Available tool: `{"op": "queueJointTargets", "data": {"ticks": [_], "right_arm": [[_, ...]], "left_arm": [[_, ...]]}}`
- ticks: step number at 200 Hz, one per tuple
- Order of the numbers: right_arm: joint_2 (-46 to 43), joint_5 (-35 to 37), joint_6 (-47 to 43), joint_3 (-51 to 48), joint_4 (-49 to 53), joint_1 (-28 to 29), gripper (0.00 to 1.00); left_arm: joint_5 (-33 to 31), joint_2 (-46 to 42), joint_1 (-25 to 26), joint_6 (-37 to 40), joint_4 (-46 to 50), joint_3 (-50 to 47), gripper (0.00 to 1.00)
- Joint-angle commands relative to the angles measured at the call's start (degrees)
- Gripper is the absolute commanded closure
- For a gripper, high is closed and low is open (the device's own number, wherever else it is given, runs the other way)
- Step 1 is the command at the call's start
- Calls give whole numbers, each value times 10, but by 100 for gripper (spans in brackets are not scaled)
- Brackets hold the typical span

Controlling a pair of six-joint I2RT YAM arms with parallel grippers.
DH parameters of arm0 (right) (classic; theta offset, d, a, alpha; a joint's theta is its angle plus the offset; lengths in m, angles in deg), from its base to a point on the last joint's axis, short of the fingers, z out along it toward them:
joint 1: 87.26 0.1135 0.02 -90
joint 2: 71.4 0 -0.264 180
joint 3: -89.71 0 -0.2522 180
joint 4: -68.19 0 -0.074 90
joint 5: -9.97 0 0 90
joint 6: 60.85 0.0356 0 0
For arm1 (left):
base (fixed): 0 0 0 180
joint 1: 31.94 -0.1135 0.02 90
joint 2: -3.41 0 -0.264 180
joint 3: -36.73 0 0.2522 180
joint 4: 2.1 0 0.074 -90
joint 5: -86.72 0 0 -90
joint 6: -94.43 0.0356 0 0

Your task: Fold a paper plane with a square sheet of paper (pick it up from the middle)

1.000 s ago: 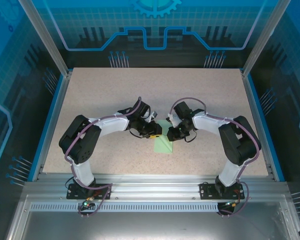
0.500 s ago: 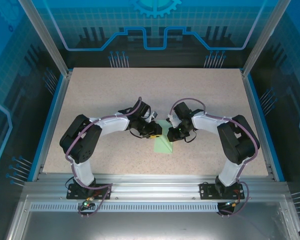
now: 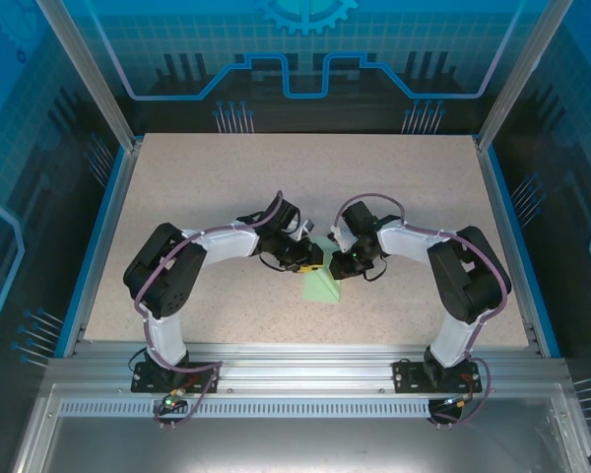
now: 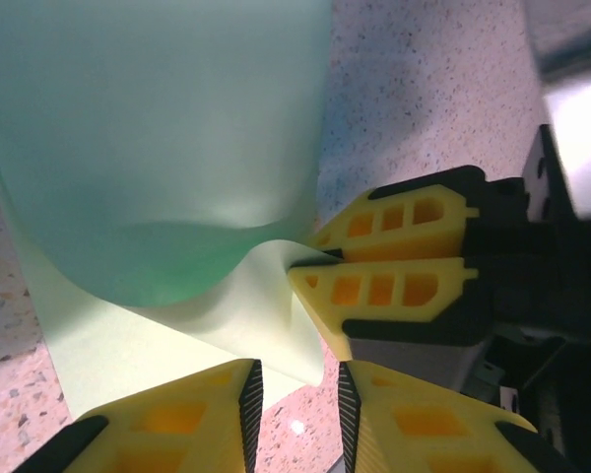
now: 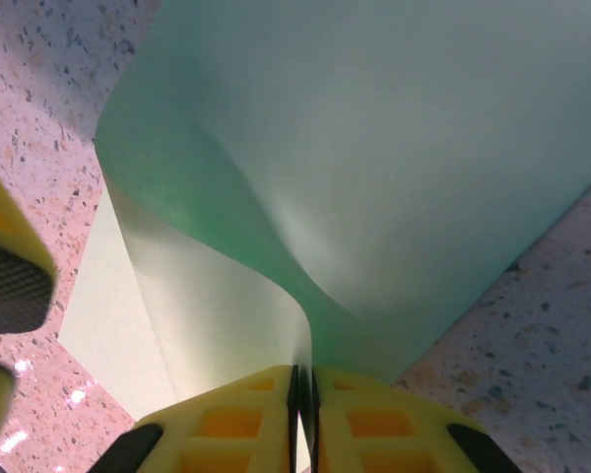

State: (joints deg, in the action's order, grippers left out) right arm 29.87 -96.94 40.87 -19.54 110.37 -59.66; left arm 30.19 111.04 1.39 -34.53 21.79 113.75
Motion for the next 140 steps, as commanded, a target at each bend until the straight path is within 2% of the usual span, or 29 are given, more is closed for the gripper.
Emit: {"op": "queueJointTargets", "data": {"ticks": [1,51,90,140], "right_arm": [[7,3,0,-1,-1,-11,85],[11,2,2,-1,-4,-11,85],[12,2,1,-4,-5,-11,85],[10,2,1,-4,-3,-12,85]], "left_arm": [[21,19,5,-19,-19,15,69],[24,30,6,-27,-38,11,68],[25,7,5,-43,-54,-1,67],[22,38,5,-57,-72,-4,68]]}}
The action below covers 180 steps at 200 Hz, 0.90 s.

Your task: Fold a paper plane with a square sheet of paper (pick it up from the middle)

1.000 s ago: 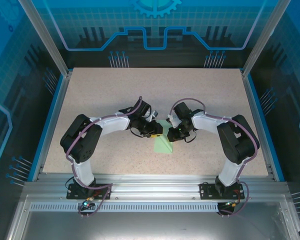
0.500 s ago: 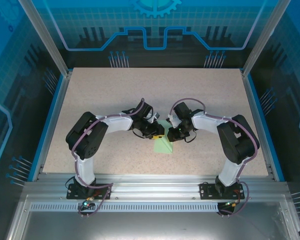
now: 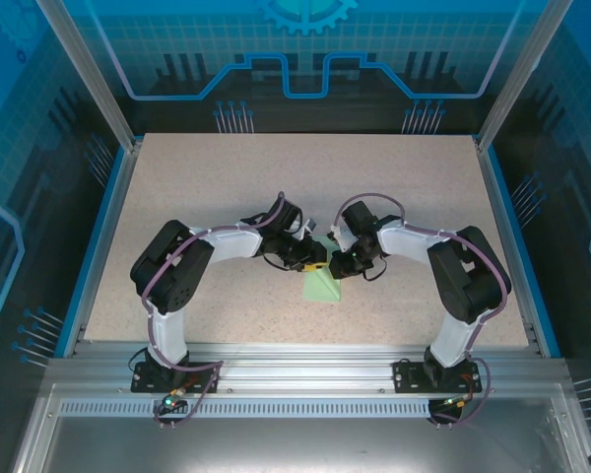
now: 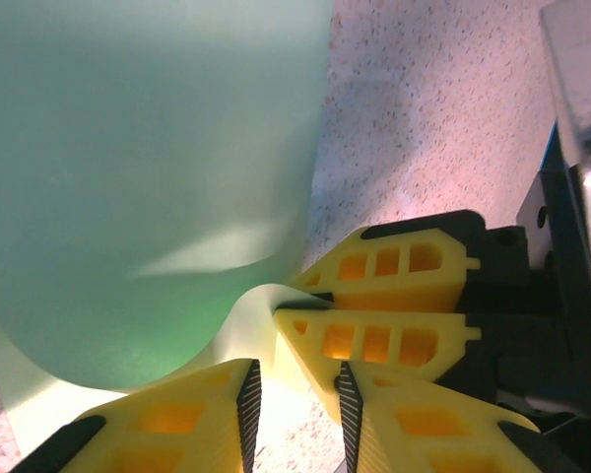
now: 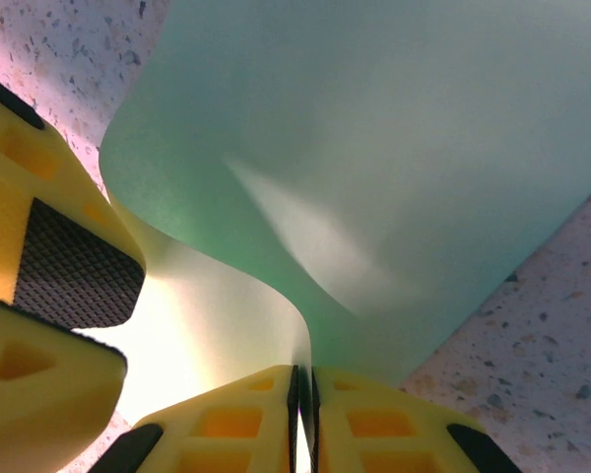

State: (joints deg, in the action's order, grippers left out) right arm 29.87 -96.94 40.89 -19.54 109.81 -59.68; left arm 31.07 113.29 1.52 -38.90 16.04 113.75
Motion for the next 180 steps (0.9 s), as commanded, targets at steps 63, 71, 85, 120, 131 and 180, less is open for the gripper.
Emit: {"op": "queueJointTargets", "data": {"ticks": [63,71,85,120,131,180], "right_arm": [[10,3,4,-5,-1,-13,85],[10,3,4,-6,-1,-13,84],[11,3,4,-6,-2,-13,84],[12,2,7,-8,-5,-13,84],[12,1,7,-10,-7,-13,84],[4,-12,12,-17,-13,-13,83]], "left_arm": [[11,29,4,-2,-11,-7,69],[11,29,4,-2,-13,-8,68],[10,32,4,0,-13,-7,68],[11,42,4,3,-16,-6,68],[11,45,3,3,-13,-6,69],[12,51,4,11,-5,-4,69]]}}
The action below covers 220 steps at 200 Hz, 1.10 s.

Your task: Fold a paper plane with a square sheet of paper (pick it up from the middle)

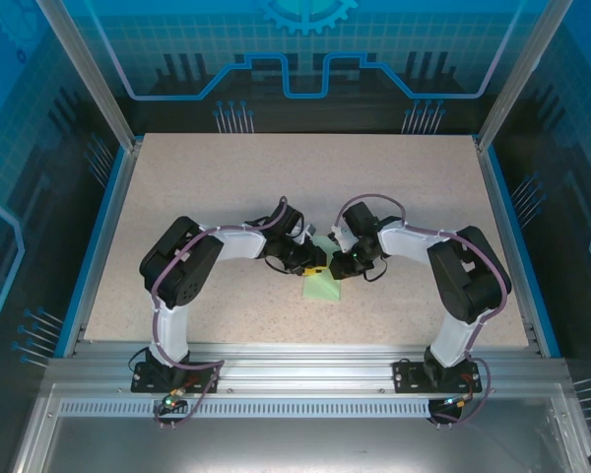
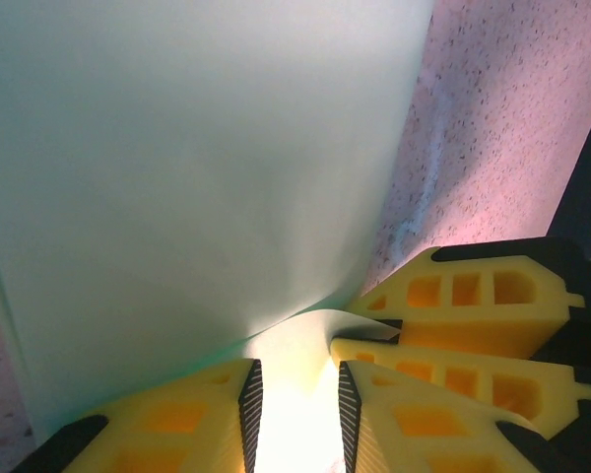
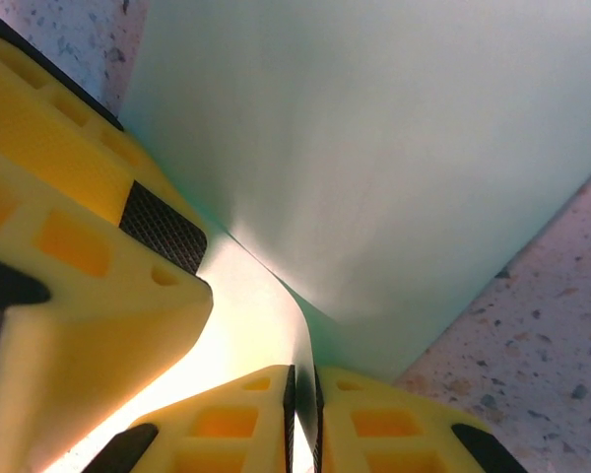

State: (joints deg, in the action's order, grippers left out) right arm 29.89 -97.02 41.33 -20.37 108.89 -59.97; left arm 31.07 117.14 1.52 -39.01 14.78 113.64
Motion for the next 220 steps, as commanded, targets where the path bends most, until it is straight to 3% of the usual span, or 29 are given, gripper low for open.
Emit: {"op": "queueJointTargets", "data": {"ticks": [1,58,81,111,167,220], "right_arm": [[3,-11,9,-9,-4,-10,83],[-49,-8,28,-16,2,-10,77],[-101,13,40,-34,12,-11,65],[-146,-16,68,-54,5,-9,64],[-147,-103,111,-96,-52,30,84],[-87,-119,122,-86,-71,42,88]], "left_arm": [[12,12,4,12,8,-3,69],[7,20,4,20,17,-2,69],[6,20,3,20,15,-4,70],[6,21,3,20,14,-4,70],[6,19,3,23,16,-4,70],[8,18,4,25,19,-2,70]]}}
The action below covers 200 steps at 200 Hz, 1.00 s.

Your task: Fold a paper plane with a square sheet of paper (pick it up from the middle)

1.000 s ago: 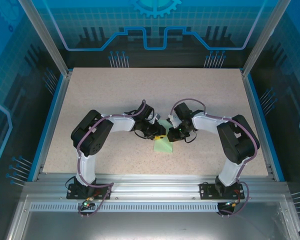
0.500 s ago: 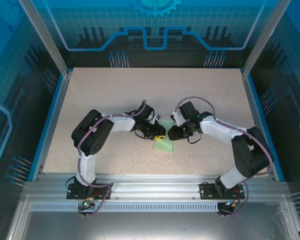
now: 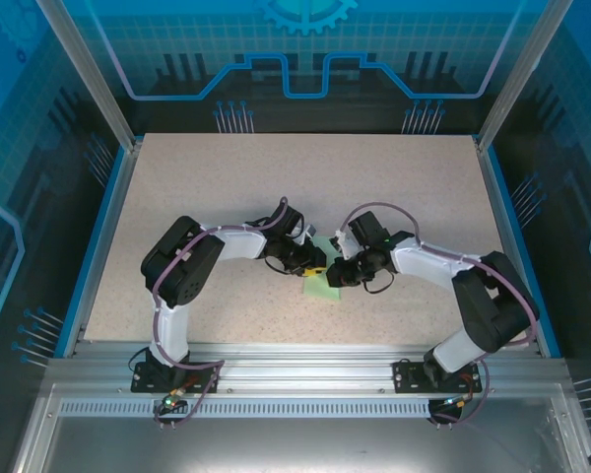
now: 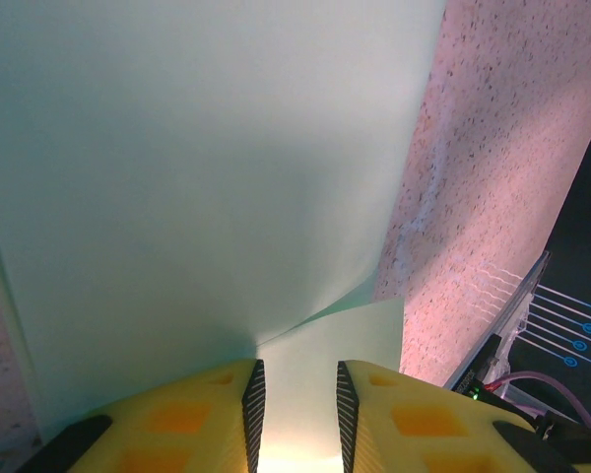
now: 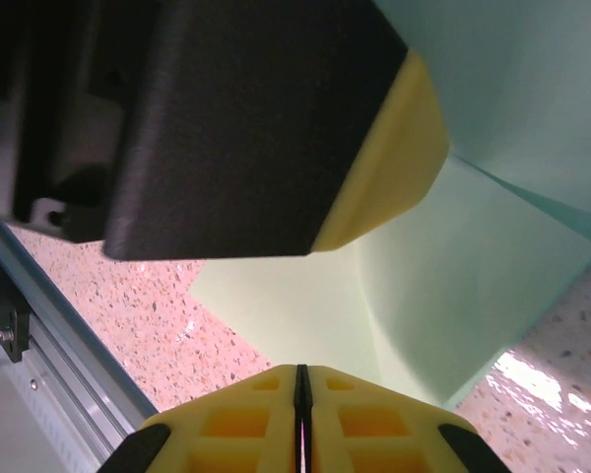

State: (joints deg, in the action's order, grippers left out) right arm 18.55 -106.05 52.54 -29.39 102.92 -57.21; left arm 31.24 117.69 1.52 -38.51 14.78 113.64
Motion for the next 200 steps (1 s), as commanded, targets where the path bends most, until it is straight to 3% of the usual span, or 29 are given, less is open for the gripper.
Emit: {"op": "queueJointTargets", "data": {"ticks": [1,99,200], "right_arm": [[28,-28,10,5,-11,15,88],[69,24,-8,-3,21,14,85],[50,12,-2,-32,52,11,82]], "left_arm": [[6,13,3,20,19,-3,70],[3,14,3,23,20,-8,70],[-6,20,4,26,25,-10,72]]}}
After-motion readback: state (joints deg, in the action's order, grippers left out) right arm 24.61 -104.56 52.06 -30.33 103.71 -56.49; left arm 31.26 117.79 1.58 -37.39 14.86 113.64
